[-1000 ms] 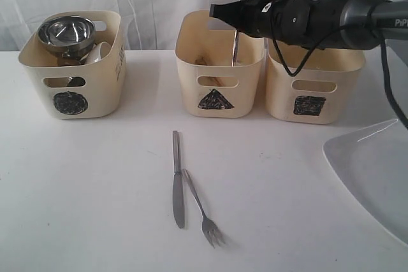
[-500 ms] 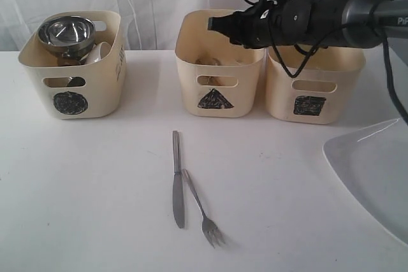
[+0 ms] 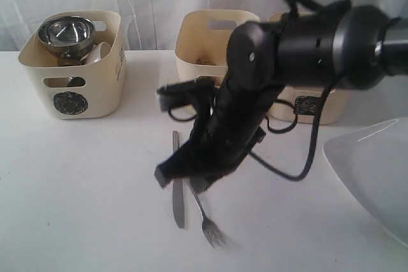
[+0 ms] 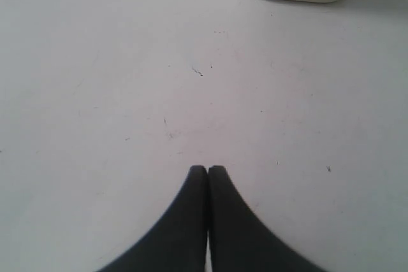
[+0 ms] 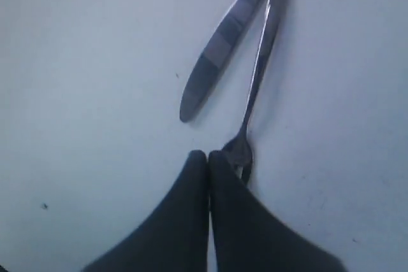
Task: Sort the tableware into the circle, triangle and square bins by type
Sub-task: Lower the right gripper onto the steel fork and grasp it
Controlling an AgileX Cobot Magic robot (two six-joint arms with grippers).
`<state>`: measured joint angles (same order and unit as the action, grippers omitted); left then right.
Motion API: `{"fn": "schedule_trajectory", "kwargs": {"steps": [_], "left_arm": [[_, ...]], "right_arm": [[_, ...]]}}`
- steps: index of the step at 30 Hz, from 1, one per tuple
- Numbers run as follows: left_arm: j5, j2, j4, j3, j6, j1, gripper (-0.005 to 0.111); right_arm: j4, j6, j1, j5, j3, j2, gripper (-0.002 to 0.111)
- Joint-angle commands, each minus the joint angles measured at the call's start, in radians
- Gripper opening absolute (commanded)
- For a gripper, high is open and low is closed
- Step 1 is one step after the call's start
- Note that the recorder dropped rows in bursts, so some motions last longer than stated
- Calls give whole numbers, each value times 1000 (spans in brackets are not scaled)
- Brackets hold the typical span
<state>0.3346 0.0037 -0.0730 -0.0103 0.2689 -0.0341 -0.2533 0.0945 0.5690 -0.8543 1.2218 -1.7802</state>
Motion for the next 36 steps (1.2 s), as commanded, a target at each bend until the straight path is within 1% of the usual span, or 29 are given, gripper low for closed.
{"fn": "schedule_trajectory", "kwargs": {"steps": [1, 4, 7, 11, 13, 15, 20, 25, 28, 31, 36], "left_arm": [[16, -4, 4, 10, 0, 2, 0], [16, -4, 4, 10, 0, 2, 0], [16, -4, 4, 10, 0, 2, 0], [16, -4, 4, 10, 0, 2, 0], [16, -4, 4, 10, 0, 2, 0], [16, -4, 4, 10, 0, 2, 0], [16, -4, 4, 10, 0, 2, 0], [16, -4, 4, 10, 0, 2, 0], [16, -4, 4, 10, 0, 2, 0], [16, -4, 4, 10, 0, 2, 0], [16, -4, 4, 10, 0, 2, 0]], "right_arm": [[70, -27, 29, 24, -33, -26, 0], [72, -6, 29, 27, -33, -48, 3], [72, 36, 29, 46, -33, -63, 15], [72, 38, 29, 59, -33, -96, 39], [72, 38, 29, 59, -33, -111, 47], [72, 34, 29, 91, -33, -132, 49], [72, -20, 29, 200, -33, -177, 49], [72, -37, 29, 222, -33, -218, 49], [95, -79, 29, 229, -33, -250, 45], [116, -123, 29, 217, -33, -273, 33], [132, -123, 29, 214, -33, -294, 3]]}}
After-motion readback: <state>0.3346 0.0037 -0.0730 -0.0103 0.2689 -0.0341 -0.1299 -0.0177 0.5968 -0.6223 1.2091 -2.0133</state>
